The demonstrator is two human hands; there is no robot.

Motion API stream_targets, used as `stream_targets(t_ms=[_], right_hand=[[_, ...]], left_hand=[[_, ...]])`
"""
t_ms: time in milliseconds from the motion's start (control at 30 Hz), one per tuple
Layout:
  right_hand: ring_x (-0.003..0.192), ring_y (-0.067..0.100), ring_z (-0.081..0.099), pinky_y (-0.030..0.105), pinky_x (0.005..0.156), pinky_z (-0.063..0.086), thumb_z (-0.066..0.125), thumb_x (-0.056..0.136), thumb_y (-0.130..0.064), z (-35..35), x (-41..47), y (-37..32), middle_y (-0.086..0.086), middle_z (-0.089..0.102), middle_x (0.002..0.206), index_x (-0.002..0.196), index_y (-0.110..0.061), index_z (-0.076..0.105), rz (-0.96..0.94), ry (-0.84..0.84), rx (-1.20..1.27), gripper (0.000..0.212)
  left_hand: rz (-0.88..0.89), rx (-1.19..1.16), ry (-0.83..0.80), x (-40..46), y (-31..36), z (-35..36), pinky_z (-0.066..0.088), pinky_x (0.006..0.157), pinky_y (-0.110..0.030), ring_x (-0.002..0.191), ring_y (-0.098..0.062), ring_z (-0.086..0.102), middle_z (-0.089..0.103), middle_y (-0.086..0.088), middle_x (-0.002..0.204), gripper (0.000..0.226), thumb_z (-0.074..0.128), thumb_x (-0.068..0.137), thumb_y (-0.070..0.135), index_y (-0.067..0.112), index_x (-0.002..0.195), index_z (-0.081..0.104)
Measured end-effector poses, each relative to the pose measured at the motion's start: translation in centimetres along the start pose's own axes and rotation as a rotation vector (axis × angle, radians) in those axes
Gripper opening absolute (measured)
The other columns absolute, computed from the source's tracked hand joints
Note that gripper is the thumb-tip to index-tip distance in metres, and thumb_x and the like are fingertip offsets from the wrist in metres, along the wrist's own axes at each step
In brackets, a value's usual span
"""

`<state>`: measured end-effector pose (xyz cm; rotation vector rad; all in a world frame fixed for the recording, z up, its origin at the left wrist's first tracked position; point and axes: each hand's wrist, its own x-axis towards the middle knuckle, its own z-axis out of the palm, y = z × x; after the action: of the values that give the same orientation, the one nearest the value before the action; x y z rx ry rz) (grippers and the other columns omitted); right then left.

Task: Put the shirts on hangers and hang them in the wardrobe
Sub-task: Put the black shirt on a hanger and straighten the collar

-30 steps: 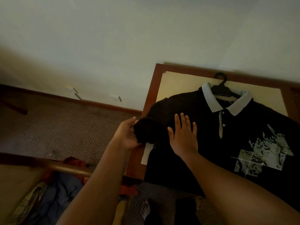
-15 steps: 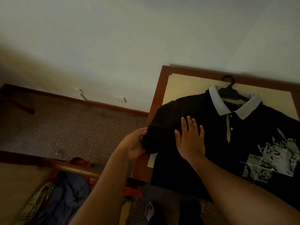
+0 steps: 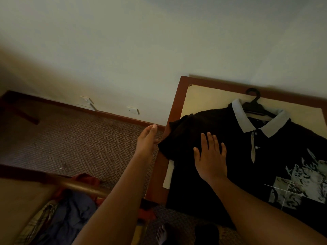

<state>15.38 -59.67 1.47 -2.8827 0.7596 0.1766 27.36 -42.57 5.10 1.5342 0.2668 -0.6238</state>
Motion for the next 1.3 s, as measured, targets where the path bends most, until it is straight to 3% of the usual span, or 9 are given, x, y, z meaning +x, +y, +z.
stream_targets(t_ms=[133,333,400,500,600,700,833,1000,1300], right_hand=[[0.149,0.023,0.005,0.049,0.119,0.006,0.016,0.098,-0.05,0.1,0.1,0.0,0.006,0.012,0.161,0.153,-0.021,0.013,-0.01,0.006,-0.012,0.062],[0.148,0.024,0.011,0.049,0.118,0.01,0.0,0.09,-0.053,0.1,-0.1,0.0,0.008,0.019,0.159,0.151,-0.02,0.019,-0.014,0.029,-0.024,0.072],[0.148,0.024,0.01,0.049,0.118,0.009,0.004,0.093,-0.052,-0.1,-0.1,0.0,0.007,0.018,0.16,0.152,-0.02,0.018,-0.01,0.021,-0.014,0.069],[0.149,0.022,0.004,0.048,0.119,0.005,0.015,0.099,-0.05,-0.2,0.0,0.1,0.006,0.012,0.161,0.153,-0.021,0.013,-0.009,-0.008,0.009,0.061],[0.149,0.022,0.002,0.048,0.12,0.005,0.017,0.099,-0.05,0.0,0.1,0.1,0.005,0.009,0.161,0.153,-0.022,0.008,-0.008,-0.015,0.001,0.062],[0.149,0.023,0.002,0.049,0.12,0.006,0.017,0.098,-0.051,0.1,0.0,0.1,0.006,0.009,0.161,0.153,-0.022,0.008,-0.009,-0.008,0.007,0.063],[0.149,0.026,-0.005,0.05,0.118,0.0,0.012,0.096,-0.056,0.2,0.0,0.2,0.005,0.001,0.162,0.153,-0.025,0.0,-0.026,-0.032,-0.003,0.066],[0.147,0.032,-0.014,0.057,0.116,-0.004,0.006,0.092,-0.065,0.2,0.3,0.2,0.005,-0.012,0.161,0.151,-0.031,-0.012,-0.042,-0.098,-0.083,0.07],[0.144,0.035,-0.022,0.064,0.112,-0.006,0.012,0.09,-0.071,-0.8,1.5,-0.1,0.007,-0.022,0.159,0.15,-0.032,-0.016,-0.053,-0.213,-0.051,0.076]], left_hand=[[0.146,0.689,0.048,3.4,0.7,2.2,0.04,0.104,-0.048,0.128,-0.025,0.042,0.049,-0.002,0.137,0.067,0.054,0.082,0.065,0.028,0.138,0.043],[0.461,1.35,-0.007,3.3,0.9,6.9,0.034,0.104,-0.044,0.127,-0.028,0.036,0.037,-0.008,0.137,0.063,0.054,0.085,0.061,0.022,0.134,0.042],[0.471,1.234,0.043,3.4,0.5,6.8,0.04,0.099,-0.039,0.119,-0.023,0.043,0.04,-0.007,0.13,0.047,0.057,0.09,0.046,0.018,0.126,0.047],[0.314,0.642,0.275,2.9,0.6,5.0,0.049,0.074,-0.022,0.096,-0.012,0.058,0.055,-0.001,0.113,0.02,0.057,0.093,0.026,0.016,0.11,0.054],[0.055,0.178,0.406,1.7,-0.3,1.9,0.049,0.072,-0.026,0.094,-0.015,0.06,0.06,-0.004,0.107,0.021,0.054,0.096,0.019,0.015,0.116,0.053],[0.023,0.159,0.355,0.5,-1.6,0.2,0.047,0.082,-0.028,0.105,-0.014,0.054,0.053,-0.005,0.128,0.038,0.054,0.096,0.016,0.016,0.133,0.044],[0.213,0.168,0.161,0.1,-2.4,0.1,0.035,0.108,-0.041,0.137,-0.016,0.029,0.027,0.005,0.153,0.066,0.057,0.094,0.019,0.036,0.148,0.023],[0.225,0.385,0.091,0.3,-1.9,-0.1,0.046,0.102,-0.033,0.124,-0.016,0.047,0.047,0.003,0.135,0.044,0.043,0.097,0.001,0.022,0.134,0.051],[0.29,0.711,0.126,1.5,-0.8,-0.2,0.027,0.109,-0.026,0.142,-0.021,0.027,0.021,-0.003,0.156,0.057,0.039,0.097,-0.001,0.015,0.15,0.027]])
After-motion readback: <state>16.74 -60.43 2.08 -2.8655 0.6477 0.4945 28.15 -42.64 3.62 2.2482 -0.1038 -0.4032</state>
